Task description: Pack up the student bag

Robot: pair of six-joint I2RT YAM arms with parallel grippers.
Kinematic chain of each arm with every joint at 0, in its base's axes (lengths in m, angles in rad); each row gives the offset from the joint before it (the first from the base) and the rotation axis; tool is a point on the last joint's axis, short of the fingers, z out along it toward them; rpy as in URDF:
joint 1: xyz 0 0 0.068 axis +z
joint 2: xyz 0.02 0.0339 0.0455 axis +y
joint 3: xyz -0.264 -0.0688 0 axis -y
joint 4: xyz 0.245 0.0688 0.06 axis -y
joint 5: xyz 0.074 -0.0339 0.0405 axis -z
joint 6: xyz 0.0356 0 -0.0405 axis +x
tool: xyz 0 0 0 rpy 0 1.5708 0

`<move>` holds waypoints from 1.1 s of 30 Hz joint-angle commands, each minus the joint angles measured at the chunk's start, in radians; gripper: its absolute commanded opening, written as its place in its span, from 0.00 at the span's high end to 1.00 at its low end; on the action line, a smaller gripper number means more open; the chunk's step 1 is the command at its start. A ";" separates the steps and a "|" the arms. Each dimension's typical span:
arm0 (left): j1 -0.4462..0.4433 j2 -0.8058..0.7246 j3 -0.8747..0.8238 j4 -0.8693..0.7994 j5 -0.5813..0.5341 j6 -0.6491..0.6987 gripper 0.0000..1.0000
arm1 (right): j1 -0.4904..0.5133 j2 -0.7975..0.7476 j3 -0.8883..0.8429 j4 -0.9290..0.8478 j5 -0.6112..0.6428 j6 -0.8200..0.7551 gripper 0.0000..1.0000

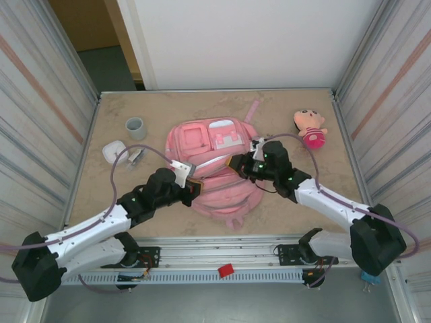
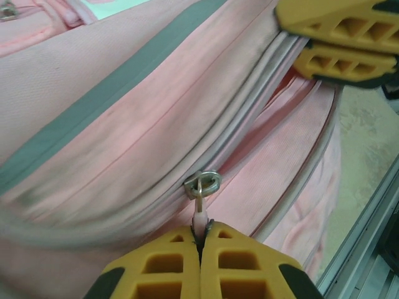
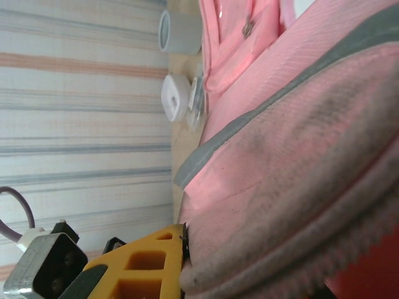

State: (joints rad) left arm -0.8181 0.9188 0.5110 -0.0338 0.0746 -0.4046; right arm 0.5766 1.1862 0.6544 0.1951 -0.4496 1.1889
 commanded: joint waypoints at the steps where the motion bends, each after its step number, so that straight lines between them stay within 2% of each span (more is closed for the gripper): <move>1: 0.030 -0.048 -0.028 -0.014 -0.078 0.002 0.98 | -0.078 -0.078 0.042 -0.129 -0.028 -0.114 0.89; 5: 0.034 -0.037 -0.026 0.009 -0.036 0.030 0.98 | -0.092 -0.084 0.047 -0.116 -0.043 -0.098 0.84; 9: 0.034 0.009 -0.006 0.072 0.042 0.050 0.98 | -0.023 -0.067 0.020 -0.030 0.023 -0.028 0.62; 11: 0.033 0.030 0.005 0.103 0.066 0.055 0.98 | 0.034 -0.049 0.010 0.007 0.076 0.022 0.56; 18: 0.028 0.059 0.025 0.137 0.098 0.066 0.98 | 0.144 0.052 0.012 0.115 0.159 0.076 0.50; 21: 0.027 0.052 0.027 0.128 0.093 0.067 0.98 | 0.165 0.088 0.026 0.108 0.181 0.067 0.54; 26: 0.034 0.034 0.016 0.078 0.008 0.056 0.98 | 0.154 0.069 0.034 0.069 0.173 0.024 0.84; 27: 0.039 0.031 0.013 0.071 -0.004 0.052 0.97 | 0.147 0.060 0.040 0.057 0.159 0.010 0.87; 30: 0.059 0.023 -0.002 0.049 -0.028 0.046 0.97 | 0.101 0.031 0.065 0.004 0.072 -0.054 0.92; 33: 0.083 0.014 -0.012 0.040 -0.037 0.046 0.96 | 0.052 0.004 0.093 -0.054 -0.012 -0.097 0.92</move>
State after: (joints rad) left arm -0.7597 0.9596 0.4953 0.0090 0.1001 -0.3630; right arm 0.6708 1.2480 0.6910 0.1955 -0.3927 1.1824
